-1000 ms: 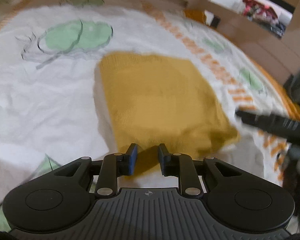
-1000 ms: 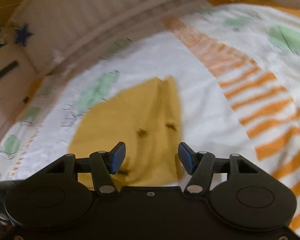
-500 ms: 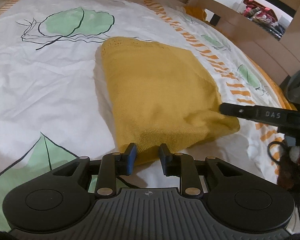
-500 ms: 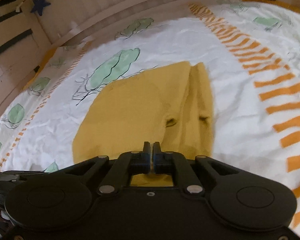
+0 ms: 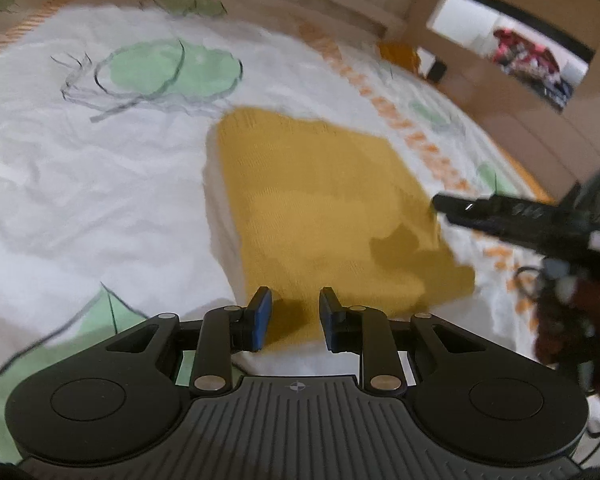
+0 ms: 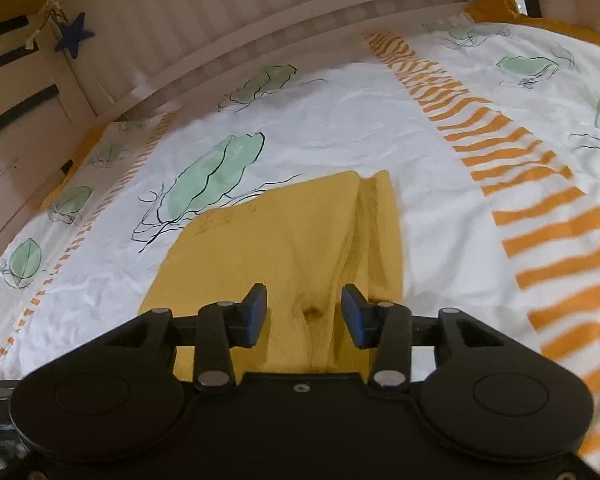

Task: Fold small clothes

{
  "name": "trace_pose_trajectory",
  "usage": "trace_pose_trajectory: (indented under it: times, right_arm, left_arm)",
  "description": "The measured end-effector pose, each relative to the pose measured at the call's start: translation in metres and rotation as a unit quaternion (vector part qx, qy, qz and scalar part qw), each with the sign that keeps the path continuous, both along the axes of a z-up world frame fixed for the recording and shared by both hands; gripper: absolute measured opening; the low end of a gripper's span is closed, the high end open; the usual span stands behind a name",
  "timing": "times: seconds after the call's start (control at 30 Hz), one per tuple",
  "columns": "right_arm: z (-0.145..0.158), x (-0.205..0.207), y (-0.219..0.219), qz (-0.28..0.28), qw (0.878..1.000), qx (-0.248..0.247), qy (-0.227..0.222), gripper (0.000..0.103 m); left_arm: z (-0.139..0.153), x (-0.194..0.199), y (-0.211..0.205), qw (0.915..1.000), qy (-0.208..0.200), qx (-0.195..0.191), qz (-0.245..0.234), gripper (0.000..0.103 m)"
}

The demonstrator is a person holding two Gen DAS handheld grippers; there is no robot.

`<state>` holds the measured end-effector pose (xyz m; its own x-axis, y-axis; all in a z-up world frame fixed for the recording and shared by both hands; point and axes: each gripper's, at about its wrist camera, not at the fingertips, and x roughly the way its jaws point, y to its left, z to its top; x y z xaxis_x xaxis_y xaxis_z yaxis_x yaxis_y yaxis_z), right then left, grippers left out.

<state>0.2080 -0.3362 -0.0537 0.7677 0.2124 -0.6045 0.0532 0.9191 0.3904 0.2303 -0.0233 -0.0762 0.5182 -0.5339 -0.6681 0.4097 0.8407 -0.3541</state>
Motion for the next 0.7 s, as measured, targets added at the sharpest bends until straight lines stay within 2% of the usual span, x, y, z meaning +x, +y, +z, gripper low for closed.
trace_pose_trajectory:
  times: [0.33, 0.37, 0.4, 0.57, 0.63, 0.7]
  right_arm:
    - [-0.029, 0.037, -0.008, -0.004, 0.998, 0.058, 0.035, 0.052]
    - [-0.031, 0.038, -0.008, -0.006, 0.997, 0.061, 0.038, 0.039]
    - [-0.030, 0.039, -0.008, -0.004, 0.998, 0.058, 0.039, 0.019]
    - [0.001, 0.026, -0.006, 0.011, 1.000, 0.010, 0.005, 0.016]
    - [-0.001, 0.027, -0.013, 0.002, 1.000, -0.006, 0.022, 0.016]
    - [-0.015, 0.031, -0.018, -0.001, 0.999, -0.010, 0.048, 0.017]
  left_arm:
    - [0.007, 0.020, 0.011, 0.9994, 0.003, -0.013, 0.032, 0.025]
    - [0.007, 0.021, 0.012, 0.9994, 0.003, -0.012, 0.032, 0.025]
    - [0.007, 0.021, 0.012, 0.9994, 0.002, -0.011, 0.033, 0.025]
    - [0.013, 0.026, 0.009, 0.9994, -0.005, -0.013, 0.031, 0.025]
    - [0.014, 0.030, 0.005, 0.9995, -0.007, -0.013, 0.029, 0.026]
    - [0.015, 0.034, -0.002, 0.9997, -0.005, -0.011, 0.023, 0.026]
